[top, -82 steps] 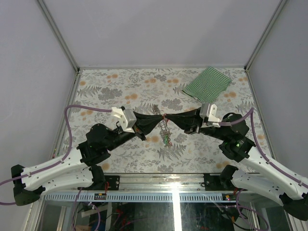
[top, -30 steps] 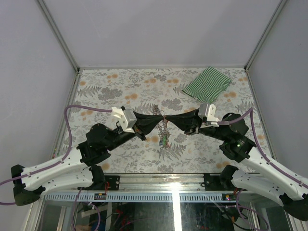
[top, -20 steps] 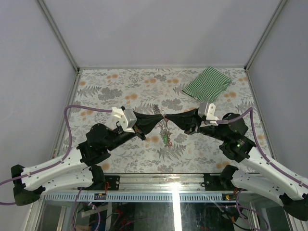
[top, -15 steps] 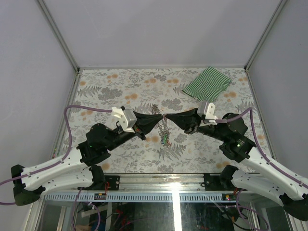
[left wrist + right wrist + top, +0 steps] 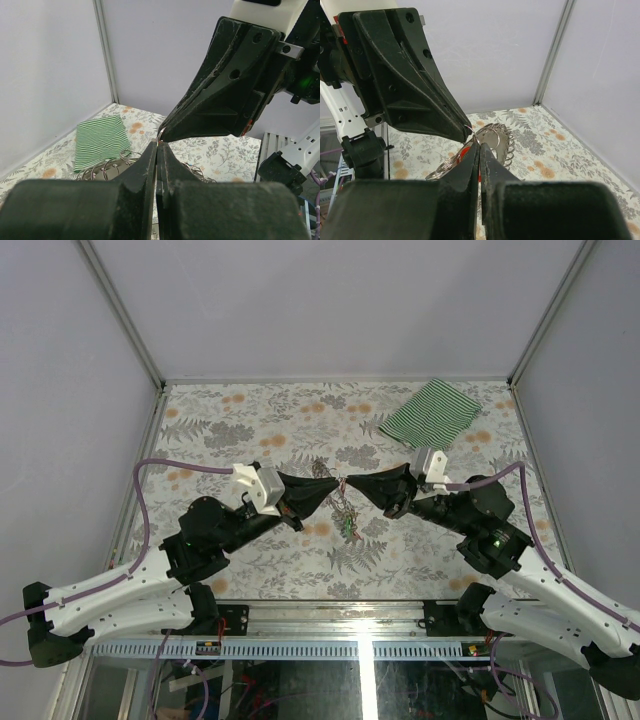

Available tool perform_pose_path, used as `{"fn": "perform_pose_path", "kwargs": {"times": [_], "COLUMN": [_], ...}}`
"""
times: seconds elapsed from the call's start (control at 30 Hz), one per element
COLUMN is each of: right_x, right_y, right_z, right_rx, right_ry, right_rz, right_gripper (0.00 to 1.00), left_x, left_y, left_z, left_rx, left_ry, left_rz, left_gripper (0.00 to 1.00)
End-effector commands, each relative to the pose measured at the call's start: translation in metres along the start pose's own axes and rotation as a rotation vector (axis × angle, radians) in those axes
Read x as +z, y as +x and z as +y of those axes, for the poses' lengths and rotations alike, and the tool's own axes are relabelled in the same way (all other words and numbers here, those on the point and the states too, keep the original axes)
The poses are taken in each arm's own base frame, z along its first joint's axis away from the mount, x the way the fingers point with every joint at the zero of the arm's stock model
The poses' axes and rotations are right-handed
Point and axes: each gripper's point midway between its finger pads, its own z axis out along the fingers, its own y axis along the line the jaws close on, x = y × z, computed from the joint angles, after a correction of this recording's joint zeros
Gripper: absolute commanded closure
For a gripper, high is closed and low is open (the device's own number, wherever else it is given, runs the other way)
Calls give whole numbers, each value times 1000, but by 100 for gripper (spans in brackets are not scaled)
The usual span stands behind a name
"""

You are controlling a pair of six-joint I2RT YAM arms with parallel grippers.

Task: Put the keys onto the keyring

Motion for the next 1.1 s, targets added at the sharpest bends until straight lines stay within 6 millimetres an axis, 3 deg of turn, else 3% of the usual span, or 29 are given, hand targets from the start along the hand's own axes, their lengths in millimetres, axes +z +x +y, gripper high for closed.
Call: {"fn": "perform_pose_path", "kwargs": {"times": [0.0,0.53,1.07], "right_x": [-1,-1,1], "right_y": [-24,-8,-4], "right_z": [-13,-14,-11], "right_rx": [-1,116,197], "right_ry": [72,104,99], "right_rz": [-43,54,109], "right_gripper": [100,100,100], "left_x": [0,-5,-9], "left_y": [-51,-49,-49], "left_z": [-4,-13,-23], "left_rx": [25,80,144], "left_ry": [27,82,146], "left_rz": [-155,-169,-192], "left_gripper": [100,100,100]}}
